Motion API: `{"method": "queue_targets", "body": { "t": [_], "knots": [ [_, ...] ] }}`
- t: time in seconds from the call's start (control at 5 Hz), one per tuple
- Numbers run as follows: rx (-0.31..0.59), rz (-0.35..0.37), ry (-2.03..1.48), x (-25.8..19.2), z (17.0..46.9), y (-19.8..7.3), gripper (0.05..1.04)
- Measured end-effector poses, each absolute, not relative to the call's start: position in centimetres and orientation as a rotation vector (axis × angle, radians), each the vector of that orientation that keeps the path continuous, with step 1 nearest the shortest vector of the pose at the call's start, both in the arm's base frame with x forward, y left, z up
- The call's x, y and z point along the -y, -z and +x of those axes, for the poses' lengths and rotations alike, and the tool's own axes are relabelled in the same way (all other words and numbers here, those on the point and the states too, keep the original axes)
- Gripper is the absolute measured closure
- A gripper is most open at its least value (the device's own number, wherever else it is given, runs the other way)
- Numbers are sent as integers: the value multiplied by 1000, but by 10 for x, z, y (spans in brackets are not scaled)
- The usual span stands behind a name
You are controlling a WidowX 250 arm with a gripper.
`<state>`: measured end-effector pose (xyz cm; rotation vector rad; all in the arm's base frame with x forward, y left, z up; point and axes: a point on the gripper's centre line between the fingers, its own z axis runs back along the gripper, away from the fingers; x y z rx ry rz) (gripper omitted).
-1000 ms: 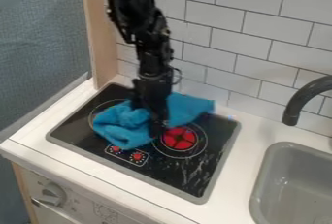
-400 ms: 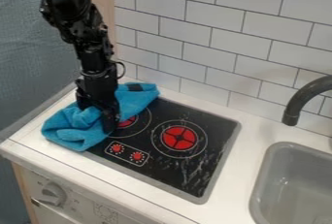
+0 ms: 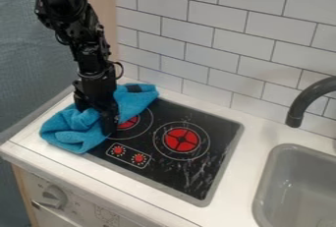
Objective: Move the cloth to the left of the table
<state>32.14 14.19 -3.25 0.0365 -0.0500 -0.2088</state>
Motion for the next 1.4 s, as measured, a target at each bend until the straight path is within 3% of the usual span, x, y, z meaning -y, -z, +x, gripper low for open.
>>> {"method": "queue_targets", "body": {
  "t": [0.4, 0.6, 1.2, 1.4],
  "knots": [
    [49, 5, 195, -140, 316, 24, 83],
    [59, 5, 195, -140, 317, 8, 83],
    [206, 33, 234, -141, 303, -50, 83],
    [208, 34, 237, -141, 303, -50, 83]
  ]
}}
